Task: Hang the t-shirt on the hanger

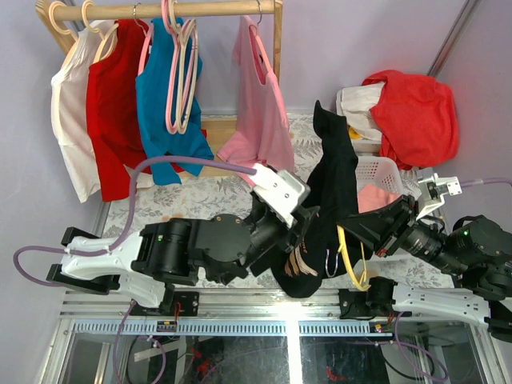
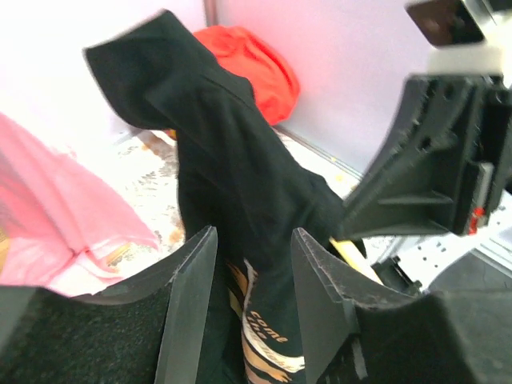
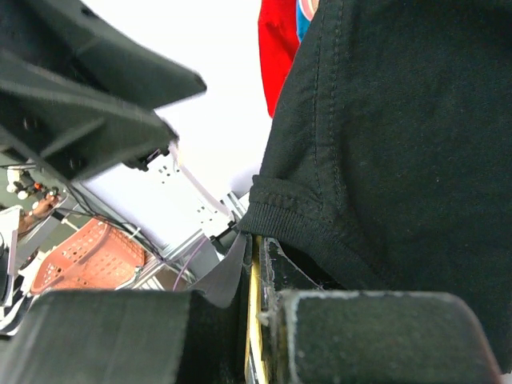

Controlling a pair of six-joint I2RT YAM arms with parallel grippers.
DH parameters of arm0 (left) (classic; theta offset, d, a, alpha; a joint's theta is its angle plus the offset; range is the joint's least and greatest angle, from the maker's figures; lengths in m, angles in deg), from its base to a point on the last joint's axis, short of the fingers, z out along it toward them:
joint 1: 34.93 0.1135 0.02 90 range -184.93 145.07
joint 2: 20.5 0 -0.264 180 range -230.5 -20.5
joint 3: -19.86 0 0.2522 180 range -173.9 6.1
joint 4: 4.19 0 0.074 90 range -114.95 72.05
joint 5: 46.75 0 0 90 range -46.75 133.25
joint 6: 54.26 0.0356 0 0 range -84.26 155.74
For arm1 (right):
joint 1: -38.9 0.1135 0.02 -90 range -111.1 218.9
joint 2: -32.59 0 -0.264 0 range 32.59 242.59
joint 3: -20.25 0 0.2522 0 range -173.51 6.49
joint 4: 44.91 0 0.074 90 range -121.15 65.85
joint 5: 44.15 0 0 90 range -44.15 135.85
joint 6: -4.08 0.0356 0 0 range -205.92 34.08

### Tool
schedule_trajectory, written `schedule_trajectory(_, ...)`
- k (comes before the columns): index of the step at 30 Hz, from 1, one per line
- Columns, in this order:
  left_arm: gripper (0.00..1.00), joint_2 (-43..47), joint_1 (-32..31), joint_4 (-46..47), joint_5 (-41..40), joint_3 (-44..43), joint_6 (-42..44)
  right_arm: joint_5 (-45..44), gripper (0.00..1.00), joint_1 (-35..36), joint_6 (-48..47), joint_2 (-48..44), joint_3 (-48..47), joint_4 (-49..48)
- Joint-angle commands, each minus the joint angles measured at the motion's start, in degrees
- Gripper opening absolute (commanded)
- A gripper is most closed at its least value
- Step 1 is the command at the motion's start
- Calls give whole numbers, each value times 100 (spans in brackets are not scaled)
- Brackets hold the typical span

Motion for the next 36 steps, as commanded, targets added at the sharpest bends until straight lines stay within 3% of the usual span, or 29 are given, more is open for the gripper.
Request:
schedule_trajectory(1, 44, 63, -3698, 432, -1033, -219, 74, 417, 0, -18, -145, -49, -29, -471)
schedule_trajectory(4, 52, 321, -3522, 1100, -1255, 159, 175, 590, 0, -18, -144, 4, 36, -555)
schedule_trajectory(6, 76, 427, -3237, 1089, -1115, 312, 92, 748, 0, -18, -149, 74, 61, -622)
schedule_trajectory(9, 83, 433, -2784, 562, -857, 324, 148, 1090, 0, -18, -163, 246, -43, -621)
schedule_trajectory(12, 83, 549, -2724, -50, -960, 173, 155, 1479, 0, -18, -123, 448, -244, -441)
schedule_trajectory(18, 84, 1145, -2722, -287, -546, 441, 0, 2370, 0, -17, 43, 626, -360, -257)
schedule_trajectory(24, 82, 1158, -2724, -565, -765, 325, -976, 1960, 0, -18, -48, 585, -259, -141)
schedule_trajectory(30, 81, 1191, -2664, 161, -1305, 875, -1725, 1514, 0, -18, -140, 632, 61, -500)
schedule_trajectory(36, 79, 1408, -1639, 720, -613, 1604, -2416, 1534, 0, -18, -185, 814, 193, -935)
